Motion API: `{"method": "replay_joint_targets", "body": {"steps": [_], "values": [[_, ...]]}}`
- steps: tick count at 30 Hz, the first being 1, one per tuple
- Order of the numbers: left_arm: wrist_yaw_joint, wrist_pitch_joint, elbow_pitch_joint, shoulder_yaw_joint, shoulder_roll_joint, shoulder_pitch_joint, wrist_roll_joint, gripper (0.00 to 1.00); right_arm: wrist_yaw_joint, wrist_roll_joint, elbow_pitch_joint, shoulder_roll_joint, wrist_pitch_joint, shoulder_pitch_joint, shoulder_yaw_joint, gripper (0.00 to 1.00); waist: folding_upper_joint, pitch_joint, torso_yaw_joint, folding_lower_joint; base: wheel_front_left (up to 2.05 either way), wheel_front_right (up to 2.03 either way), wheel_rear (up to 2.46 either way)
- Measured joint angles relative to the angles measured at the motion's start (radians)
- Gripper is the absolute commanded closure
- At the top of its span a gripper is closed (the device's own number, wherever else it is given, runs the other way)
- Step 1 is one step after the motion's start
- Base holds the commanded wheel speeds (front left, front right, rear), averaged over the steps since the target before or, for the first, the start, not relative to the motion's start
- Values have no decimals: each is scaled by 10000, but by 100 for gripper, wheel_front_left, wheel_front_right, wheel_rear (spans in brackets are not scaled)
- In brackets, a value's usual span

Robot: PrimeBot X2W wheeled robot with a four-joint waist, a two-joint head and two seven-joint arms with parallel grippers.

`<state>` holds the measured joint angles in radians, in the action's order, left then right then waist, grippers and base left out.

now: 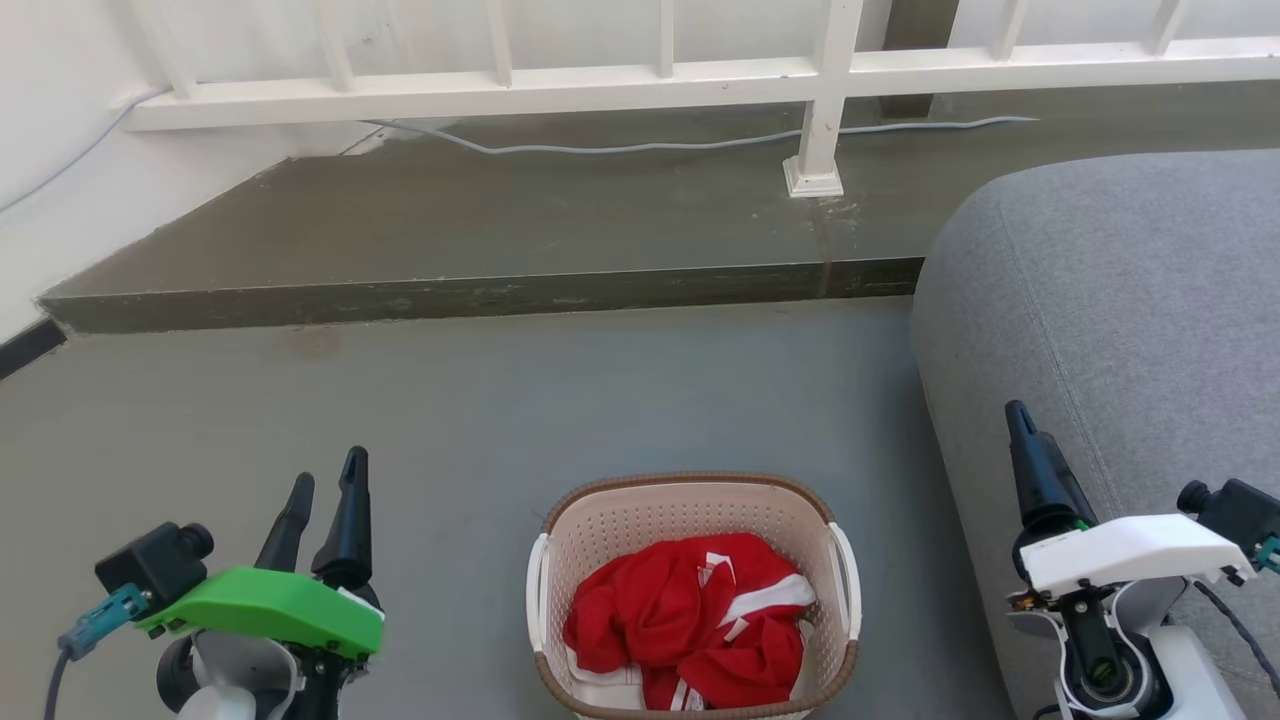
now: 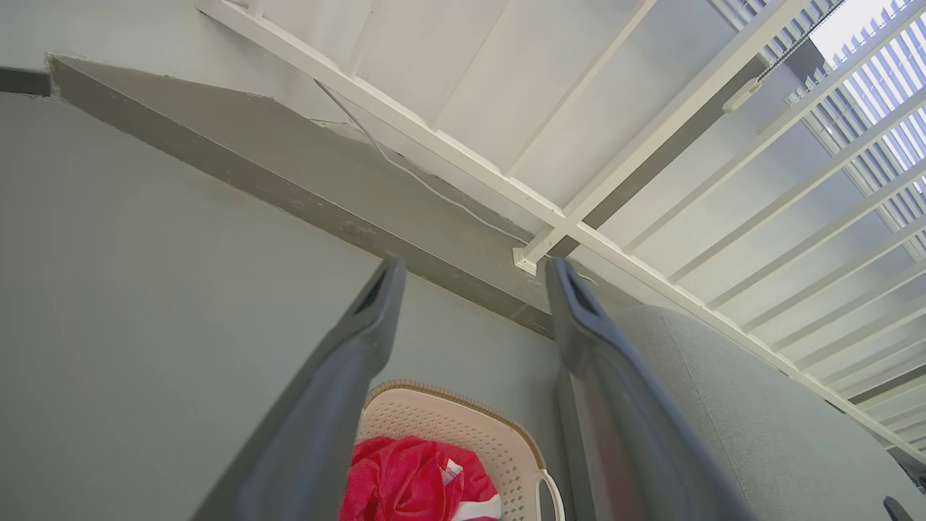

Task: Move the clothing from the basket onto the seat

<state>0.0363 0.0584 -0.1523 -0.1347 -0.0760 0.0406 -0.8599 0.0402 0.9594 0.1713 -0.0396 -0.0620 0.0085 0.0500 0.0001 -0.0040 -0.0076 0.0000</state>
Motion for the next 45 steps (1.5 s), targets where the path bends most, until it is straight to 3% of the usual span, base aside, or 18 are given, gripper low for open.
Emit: {"method": "replay_joint_targets", "body": {"steps": [45], "values": [[-1177,1584,1177,-1348,-48,-512,6449,0,-1053,-6468,-1319,-109,-1540,284,1421,0,0,-127,-96,0,0,0,0]]}}
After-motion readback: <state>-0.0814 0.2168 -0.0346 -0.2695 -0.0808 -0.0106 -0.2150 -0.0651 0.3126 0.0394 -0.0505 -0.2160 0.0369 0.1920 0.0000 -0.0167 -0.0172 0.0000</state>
